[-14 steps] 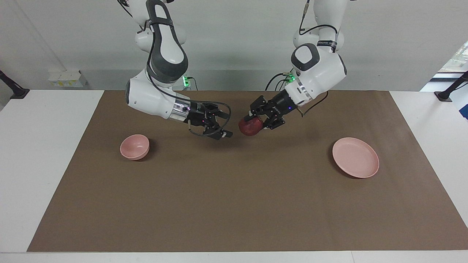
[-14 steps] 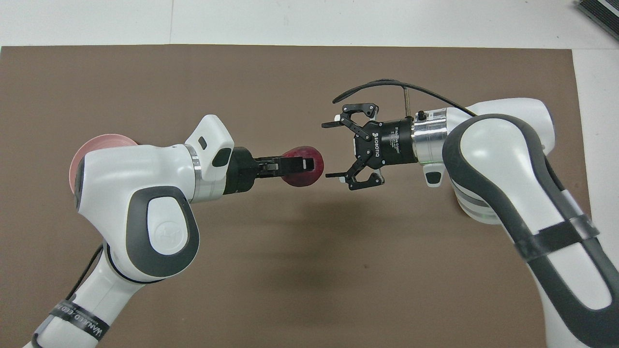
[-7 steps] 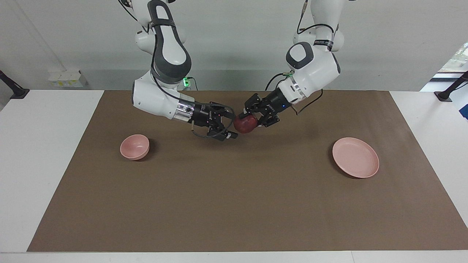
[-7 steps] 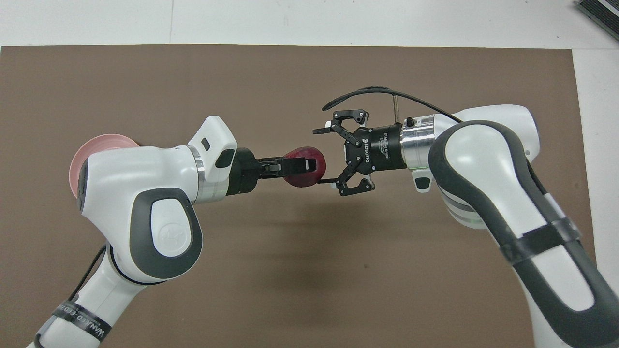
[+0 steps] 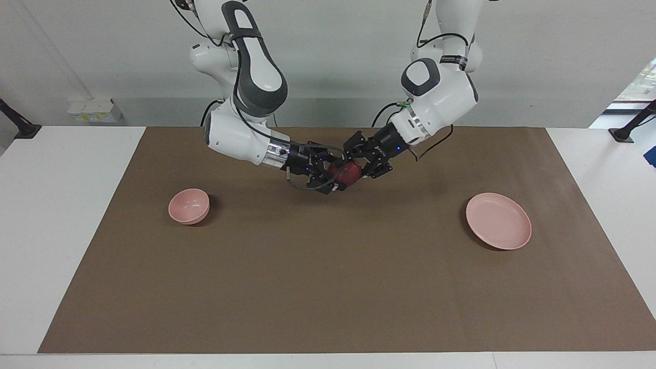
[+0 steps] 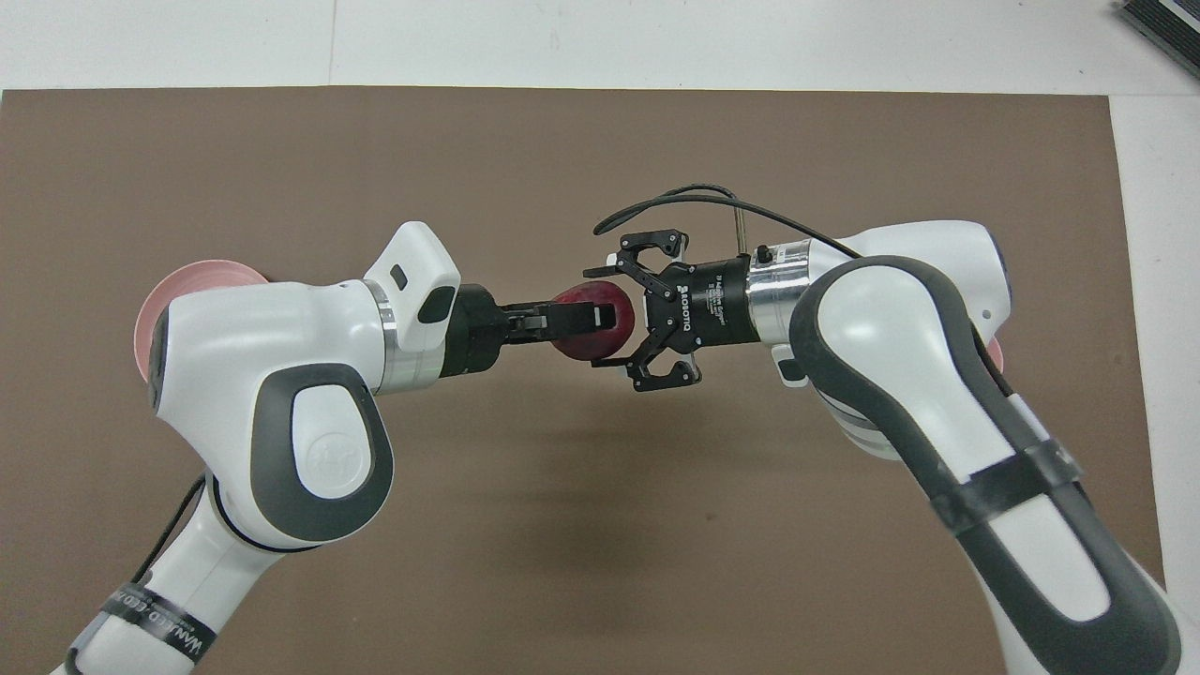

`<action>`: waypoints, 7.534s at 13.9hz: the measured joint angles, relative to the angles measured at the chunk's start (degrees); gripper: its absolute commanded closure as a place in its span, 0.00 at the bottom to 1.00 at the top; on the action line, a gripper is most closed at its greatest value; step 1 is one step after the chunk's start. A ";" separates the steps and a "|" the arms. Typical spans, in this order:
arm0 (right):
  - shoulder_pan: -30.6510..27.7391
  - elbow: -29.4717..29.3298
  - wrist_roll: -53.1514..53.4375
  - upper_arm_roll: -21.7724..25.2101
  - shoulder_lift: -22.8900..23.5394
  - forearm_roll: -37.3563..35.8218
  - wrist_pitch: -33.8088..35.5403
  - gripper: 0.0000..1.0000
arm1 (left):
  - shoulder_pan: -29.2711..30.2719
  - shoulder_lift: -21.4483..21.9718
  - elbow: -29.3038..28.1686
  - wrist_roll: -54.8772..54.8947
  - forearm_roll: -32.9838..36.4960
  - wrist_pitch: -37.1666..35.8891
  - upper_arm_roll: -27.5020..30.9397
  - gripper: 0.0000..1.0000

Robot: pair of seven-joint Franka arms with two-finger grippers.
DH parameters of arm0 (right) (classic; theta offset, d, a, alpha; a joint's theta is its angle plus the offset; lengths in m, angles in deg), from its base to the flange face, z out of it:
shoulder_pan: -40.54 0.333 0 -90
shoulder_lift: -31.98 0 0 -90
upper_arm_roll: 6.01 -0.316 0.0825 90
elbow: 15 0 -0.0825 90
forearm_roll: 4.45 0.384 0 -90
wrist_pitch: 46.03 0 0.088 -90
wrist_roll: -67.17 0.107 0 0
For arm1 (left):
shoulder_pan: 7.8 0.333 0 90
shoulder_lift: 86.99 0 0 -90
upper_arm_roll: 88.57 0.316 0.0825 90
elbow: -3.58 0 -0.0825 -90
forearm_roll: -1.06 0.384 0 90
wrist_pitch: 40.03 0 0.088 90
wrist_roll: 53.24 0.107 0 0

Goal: Move apple from plate to bowl

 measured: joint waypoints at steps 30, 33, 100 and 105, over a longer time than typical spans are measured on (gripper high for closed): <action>-7.03 -1.02 -24.42 0.80 0.44 -49.01 1.07 1.00 | 10.21 -4.70 4.79 -11.80 43.13 0.92 1.27 0.00; -6.95 -3.17 -25.26 0.78 -0.35 -58.26 4.28 1.00 | 13.25 -5.12 5.41 -11.81 46.83 -4.26 1.63 0.00; -21.40 -13.43 -56.15 0.72 -22.41 -71.95 36.24 0.00 | 5.36 4.43 29.68 -11.85 60.82 -56.60 19.23 0.00; -21.07 -13.59 -56.35 0.44 -20.72 -71.94 36.49 0.00 | 5.36 4.43 29.68 -11.85 60.82 -56.60 19.27 0.00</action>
